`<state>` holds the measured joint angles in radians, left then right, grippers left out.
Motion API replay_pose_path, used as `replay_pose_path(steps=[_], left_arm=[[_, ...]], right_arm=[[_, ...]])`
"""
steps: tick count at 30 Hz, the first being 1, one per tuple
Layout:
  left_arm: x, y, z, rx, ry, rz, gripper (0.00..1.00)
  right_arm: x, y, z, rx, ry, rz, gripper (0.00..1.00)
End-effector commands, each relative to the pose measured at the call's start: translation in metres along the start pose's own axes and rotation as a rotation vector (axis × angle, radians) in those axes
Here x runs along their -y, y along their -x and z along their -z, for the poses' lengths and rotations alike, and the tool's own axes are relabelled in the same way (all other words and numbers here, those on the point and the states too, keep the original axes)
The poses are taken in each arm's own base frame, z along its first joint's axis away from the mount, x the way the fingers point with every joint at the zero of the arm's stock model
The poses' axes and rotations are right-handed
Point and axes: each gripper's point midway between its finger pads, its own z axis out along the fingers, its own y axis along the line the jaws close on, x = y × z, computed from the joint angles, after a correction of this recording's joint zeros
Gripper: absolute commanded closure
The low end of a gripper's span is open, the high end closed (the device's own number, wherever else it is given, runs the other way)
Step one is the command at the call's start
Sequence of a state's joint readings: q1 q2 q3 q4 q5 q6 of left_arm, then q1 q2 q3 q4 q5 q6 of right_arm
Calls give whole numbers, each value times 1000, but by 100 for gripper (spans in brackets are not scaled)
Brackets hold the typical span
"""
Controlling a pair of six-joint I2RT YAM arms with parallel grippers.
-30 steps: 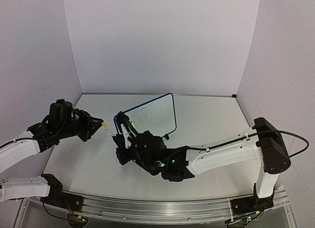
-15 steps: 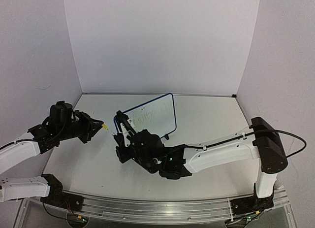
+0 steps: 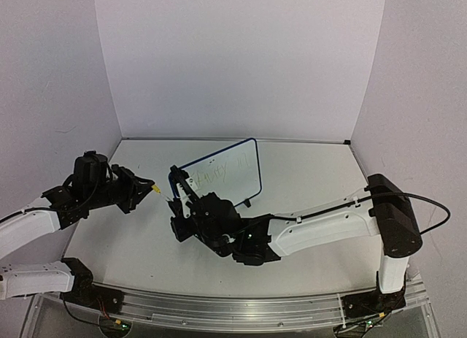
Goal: Write a sentence on the whiteboard
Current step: Insert the whiteboard marker without the cap into the pen cap.
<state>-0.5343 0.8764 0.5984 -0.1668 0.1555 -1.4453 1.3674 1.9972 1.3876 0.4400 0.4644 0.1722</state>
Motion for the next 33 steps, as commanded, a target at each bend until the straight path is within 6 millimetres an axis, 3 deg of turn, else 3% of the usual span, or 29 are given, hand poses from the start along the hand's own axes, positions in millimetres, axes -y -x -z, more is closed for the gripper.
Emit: replay_pose_path(steps=[1,33], left_arm=[[7,-1,4,2,-39,6,100],[4,1,-3,9,-33,13,100]], right_arm=[[2,16,-3,36,-20,-18,100],[-3,11,-4,25,5,-27,100]])
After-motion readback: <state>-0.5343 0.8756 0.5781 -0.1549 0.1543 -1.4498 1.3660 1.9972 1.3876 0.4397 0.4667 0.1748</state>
